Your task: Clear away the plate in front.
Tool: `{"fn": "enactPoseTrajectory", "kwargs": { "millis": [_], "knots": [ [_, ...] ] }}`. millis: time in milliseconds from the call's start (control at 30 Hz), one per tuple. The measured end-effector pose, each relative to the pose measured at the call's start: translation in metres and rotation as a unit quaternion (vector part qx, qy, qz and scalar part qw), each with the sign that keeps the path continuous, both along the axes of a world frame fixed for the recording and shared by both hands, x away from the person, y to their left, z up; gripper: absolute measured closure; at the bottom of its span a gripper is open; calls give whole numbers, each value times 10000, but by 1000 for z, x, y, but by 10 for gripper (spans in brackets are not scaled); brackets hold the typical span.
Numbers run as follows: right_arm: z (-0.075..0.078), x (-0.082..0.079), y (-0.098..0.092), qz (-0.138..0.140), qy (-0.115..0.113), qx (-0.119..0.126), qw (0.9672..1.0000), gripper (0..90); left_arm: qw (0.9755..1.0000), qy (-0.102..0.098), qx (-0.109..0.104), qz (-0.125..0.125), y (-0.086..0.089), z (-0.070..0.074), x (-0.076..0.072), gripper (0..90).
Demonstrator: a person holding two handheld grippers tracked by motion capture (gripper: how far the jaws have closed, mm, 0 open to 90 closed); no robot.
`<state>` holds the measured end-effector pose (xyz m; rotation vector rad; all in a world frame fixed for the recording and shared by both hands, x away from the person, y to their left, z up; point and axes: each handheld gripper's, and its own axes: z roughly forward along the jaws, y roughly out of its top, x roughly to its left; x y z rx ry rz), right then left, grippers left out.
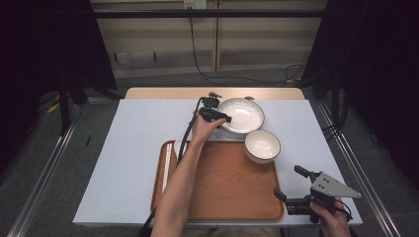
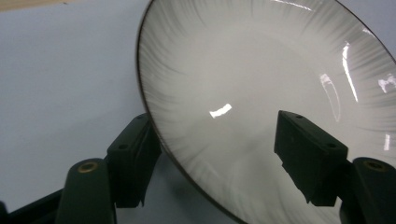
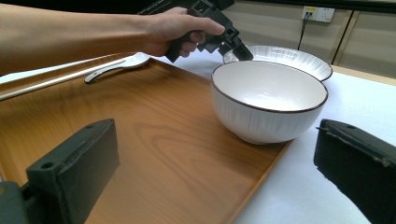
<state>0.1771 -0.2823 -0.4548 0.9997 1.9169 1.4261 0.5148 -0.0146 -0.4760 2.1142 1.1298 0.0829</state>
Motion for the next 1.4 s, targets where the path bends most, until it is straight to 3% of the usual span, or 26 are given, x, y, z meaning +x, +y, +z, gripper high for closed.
{"fn": "enactPoseTrajectory", "kwargs": {
  "millis": [100, 200, 333, 433, 467, 533, 600, 633, 733, 800, 867, 1033, 1133, 1267, 1367, 1400],
  "knots": [
    [-1, 1, 0, 53, 15, -28, 10000, 0, 10000, -52, 42, 33, -6, -3, -3, 245],
    [-1, 1, 0, 80, 43, -15, 10000, 0, 9997, -128, 201, -3, -8, -3, -4, 268],
    [-1, 1, 1, 62, 68, -1, 10000, 0, 9995, -146, 263, -91, -7, -3, -5, 267],
    [-1, 1, 2, 83, 43, -27, 10000, 0, 9996, -184, 104, -161, -3, -5, -3, 268],
    [-1, 1, 2, 91, 58, -13, 9999, 0, 9999, -137, -1, -78, -2, -6, -3, 269],
    [-1, 1, 1, 67, 49, -10, 10000, 0, 9999, -73, 17, 81, -4, -4, -2, 305],
    [-1, 2, 1, 68, 61, 7, 10000, 0, 9994, -132, 323, 3, -6, -2, -2, 348],
    [-1, 2, 1, 112, 64, 1, 9999, 0, 9993, -95, 354, 49, -6, -1, -1, 376],
    [-1, 2, 1, 132, 46, -18, 9999, 0, 9996, -11, 181, 235, 2, -1, 2, 502],
    [-1, 2, 1, 117, 44, 1, 9999, 0, 9992, 145, -153, 341, 10, -3, 5, 593],
    [-1, 2, 1, 128, 44, 8, 9999, 0, 9985, 248, -317, 362, 14, -6, 7, 626],
    [-1, 2, 1, 92, 47, -1, 9999, 0, 9982, 351, -336, 338, 14, -5, 11, 626],
    [0, 1, 0, 107, 33, 1, 9999, 0, 9954, 482, -657, 498, 19, -8, 12, 678],
    [-1, 2, 0, 78, 72, 11, 9999, 0, 9881, 794, -1122, 691, 26, -13, 15, 736],
    [-1, 4, -2, 39, 64, 15, 10000, 0, 9883, 874, -1072, 642, 28, -12, 17, 746],
    [-1, 3, -1, 38, 64, 22, 10000, 0, 9864, 946, -1166, 674, 28, -13, 17, 751]
  ]
}}
